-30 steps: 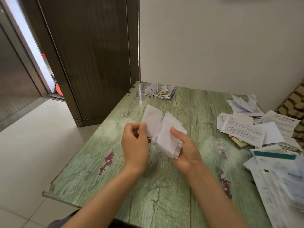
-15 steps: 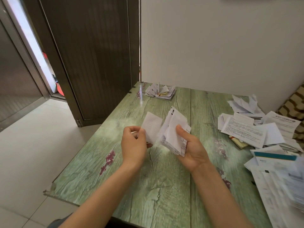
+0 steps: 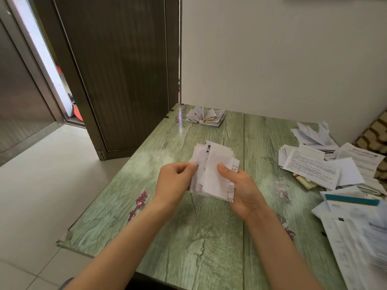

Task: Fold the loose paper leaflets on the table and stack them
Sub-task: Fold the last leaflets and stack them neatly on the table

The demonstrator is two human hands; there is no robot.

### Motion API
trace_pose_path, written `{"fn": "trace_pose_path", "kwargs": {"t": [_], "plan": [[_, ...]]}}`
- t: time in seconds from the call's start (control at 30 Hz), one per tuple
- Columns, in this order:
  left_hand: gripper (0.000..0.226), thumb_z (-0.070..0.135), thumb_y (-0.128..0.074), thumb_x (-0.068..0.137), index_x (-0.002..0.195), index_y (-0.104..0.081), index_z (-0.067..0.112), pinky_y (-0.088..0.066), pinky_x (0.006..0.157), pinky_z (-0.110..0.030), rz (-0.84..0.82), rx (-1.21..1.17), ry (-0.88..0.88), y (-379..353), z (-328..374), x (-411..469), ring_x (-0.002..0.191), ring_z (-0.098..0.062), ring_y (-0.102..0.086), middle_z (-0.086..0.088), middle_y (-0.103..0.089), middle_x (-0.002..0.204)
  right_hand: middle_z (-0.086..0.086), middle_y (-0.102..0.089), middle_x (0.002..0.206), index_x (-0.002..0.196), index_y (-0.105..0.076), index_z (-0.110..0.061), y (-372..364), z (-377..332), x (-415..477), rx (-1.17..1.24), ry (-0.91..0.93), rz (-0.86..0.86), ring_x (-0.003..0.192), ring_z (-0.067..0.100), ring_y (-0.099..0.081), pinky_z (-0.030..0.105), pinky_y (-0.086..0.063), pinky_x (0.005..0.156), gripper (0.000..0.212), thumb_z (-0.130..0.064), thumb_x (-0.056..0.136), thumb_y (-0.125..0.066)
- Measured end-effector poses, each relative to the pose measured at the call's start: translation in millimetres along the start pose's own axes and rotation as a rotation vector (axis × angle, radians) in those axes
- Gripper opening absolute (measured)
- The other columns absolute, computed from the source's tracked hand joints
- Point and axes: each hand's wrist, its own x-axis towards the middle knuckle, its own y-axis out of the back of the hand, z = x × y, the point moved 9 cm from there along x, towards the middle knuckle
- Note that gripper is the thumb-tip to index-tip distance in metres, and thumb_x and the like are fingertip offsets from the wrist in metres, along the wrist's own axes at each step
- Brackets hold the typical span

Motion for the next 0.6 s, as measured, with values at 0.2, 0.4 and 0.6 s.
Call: {"fn": "trace_pose_path", "kwargs": {"t": [0.2, 0.4, 0.6], "plan": [[0.022, 0.016, -0.052, 0.095, 0.077, -0.062, 0.012, -0.054, 0.053, -0.017, 0.188, -0.223, 0.107, 26.7, -11.1, 9.1, 0.080, -0.016, -0.060, -0.007, -0.063, 0.092, 0.010, -0.069, 0.112, 0.118, -0.061, -0.009, 15.7, -7.4, -1.3, 0.002, 0.054, 0.145, 0.098, 0.028, -0.067, 0.041, -0.057, 0.073, 0.039, -0.015, 0.080, -0.065], [0.027, 0.020, -0.054, 0.094, 0.118, -0.043, 0.026, -0.046, 0.058, -0.023, 0.225, -0.052, -0.056, 23.2, 0.5, 2.7, 0.078, -0.013, -0.058, -0.003, -0.062, 0.094, 0.006, -0.068, 0.105, 0.115, -0.058, -0.012, 13.4, -8.5, -3.3, -0.051, 0.128, 0.234, 0.090, 0.022, -0.065, 0.042, -0.055, 0.077, 0.024, -0.007, 0.092, -0.055], [0.005, 0.021, -0.056, 0.092, 0.091, -0.053, 0.017, -0.039, 0.090, -0.029, 0.272, 0.247, -0.156, -2.2, -10.3, -13.2, 0.101, -0.015, -0.044, 0.002, -0.046, 0.106, 0.015, -0.068, 0.112, 0.121, -0.059, -0.010, -2.3, 3.8, -1.4, -0.078, 0.081, 0.157, 0.100, 0.033, -0.065, 0.044, -0.055, 0.078, 0.027, -0.019, 0.099, -0.045]]}}
